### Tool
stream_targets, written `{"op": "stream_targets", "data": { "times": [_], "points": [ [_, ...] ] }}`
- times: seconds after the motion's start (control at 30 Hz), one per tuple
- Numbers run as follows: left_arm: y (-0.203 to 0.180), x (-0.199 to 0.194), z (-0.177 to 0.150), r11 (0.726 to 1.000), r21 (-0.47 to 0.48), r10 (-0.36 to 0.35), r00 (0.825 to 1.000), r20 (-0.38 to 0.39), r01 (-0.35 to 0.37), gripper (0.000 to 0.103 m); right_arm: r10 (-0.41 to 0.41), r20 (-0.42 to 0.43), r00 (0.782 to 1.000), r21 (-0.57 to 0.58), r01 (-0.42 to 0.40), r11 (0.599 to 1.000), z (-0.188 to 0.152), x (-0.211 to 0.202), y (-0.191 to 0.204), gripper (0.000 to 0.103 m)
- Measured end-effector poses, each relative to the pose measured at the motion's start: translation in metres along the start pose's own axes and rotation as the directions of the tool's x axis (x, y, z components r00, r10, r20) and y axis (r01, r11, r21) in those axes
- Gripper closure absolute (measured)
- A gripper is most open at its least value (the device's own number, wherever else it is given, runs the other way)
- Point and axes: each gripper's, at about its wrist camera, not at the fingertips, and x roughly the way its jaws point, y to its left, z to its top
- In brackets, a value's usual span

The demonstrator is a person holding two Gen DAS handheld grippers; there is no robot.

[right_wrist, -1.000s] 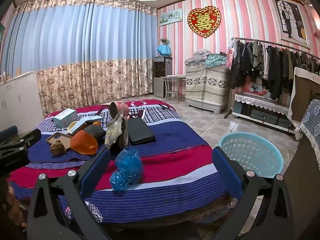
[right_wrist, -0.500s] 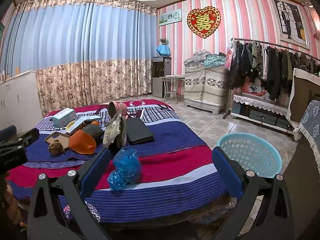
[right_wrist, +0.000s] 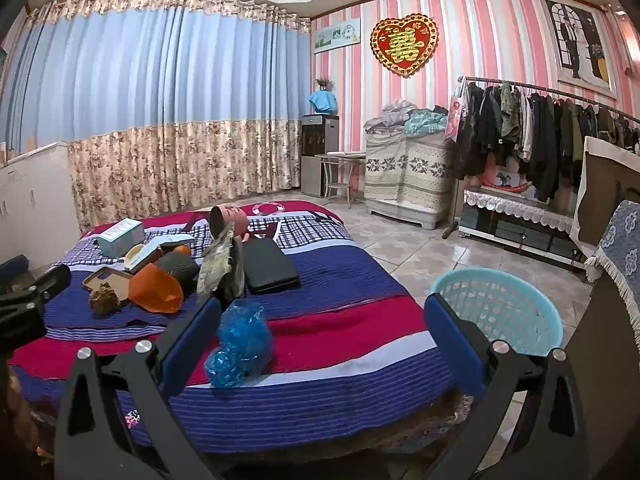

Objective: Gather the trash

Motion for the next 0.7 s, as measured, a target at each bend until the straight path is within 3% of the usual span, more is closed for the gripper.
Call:
{"op": "stream_targets", "data": {
  "times": [0.7],
  "points": [
    [0.015, 0.021, -0.001, 0.999, -0.029, 0.024, 0.999, -0.037, -0.026, 0.005, 0.026, -0.031, 0.999, -0.07, -0.028, 0.997, -0.001, 0.038, 0.023, 0.004]
  ]
}}
